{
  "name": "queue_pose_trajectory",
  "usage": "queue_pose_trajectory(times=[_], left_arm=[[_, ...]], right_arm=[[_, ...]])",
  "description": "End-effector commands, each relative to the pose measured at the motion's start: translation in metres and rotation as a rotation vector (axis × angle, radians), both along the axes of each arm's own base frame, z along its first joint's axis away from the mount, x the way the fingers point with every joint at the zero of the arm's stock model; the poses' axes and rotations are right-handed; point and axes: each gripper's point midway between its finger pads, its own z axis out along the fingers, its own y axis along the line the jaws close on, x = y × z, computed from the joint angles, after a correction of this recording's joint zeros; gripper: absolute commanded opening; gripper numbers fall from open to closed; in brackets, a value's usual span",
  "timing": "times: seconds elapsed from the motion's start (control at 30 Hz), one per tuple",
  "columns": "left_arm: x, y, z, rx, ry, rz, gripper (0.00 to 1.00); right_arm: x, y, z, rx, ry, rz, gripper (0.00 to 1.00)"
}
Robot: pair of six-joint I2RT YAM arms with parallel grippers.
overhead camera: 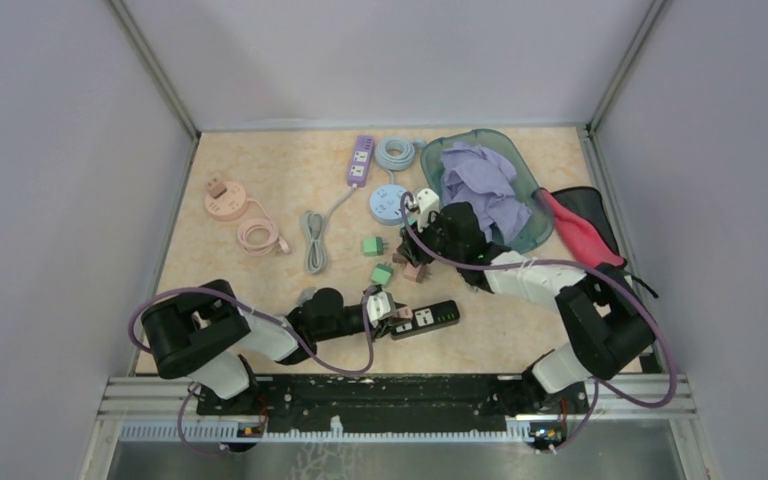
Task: Pull the plug off the socket
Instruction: Place the plug at the center of the board, then remove the plug from the socket.
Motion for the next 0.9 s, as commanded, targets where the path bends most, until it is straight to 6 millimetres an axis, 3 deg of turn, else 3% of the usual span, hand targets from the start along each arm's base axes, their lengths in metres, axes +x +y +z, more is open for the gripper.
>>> queue_pose_trajectory(times=[0.0,0.17,0.33,0.47,0.63,0.73,0.87], left_arm=[[-0.007,0.014,-0.032,0.104,0.069,0.005,0.01],[-0.007,0.014,-0.032,0.103,0.070,0.006,0.01],[-0.006,0.014,-0.031,0.099,0.067,0.007,0.01],[-0.007,0.015,-0.030,0.091,0.066,0.011,0.01],[-0.007,0.019,-0.026,0.073,0.060,0.018,0.01],[-0.007,0.021,-0.021,0.055,0.057,0.020,0.01],[-0.009,0.023,-0.015,0.030,0.054,0.025,0.01]], right_arm=[[0.004,0.010,0.063,0.051,-0.176,0.074,0.48],[-0.008,-0.001,0.069,-0.051,-0.185,0.181,0.47],[-0.051,-0.012,0.075,-0.044,-0.186,0.530,0.49],[-0.084,-0.019,0.075,-0.065,-0.230,0.740,0.69],[-0.129,-0.026,0.046,-0.065,-0.364,1.008,0.97],[-0.148,-0.033,0.023,-0.076,-0.424,1.115,0.99],[-0.146,-0.032,0.009,-0.111,-0.377,1.114,0.99]])
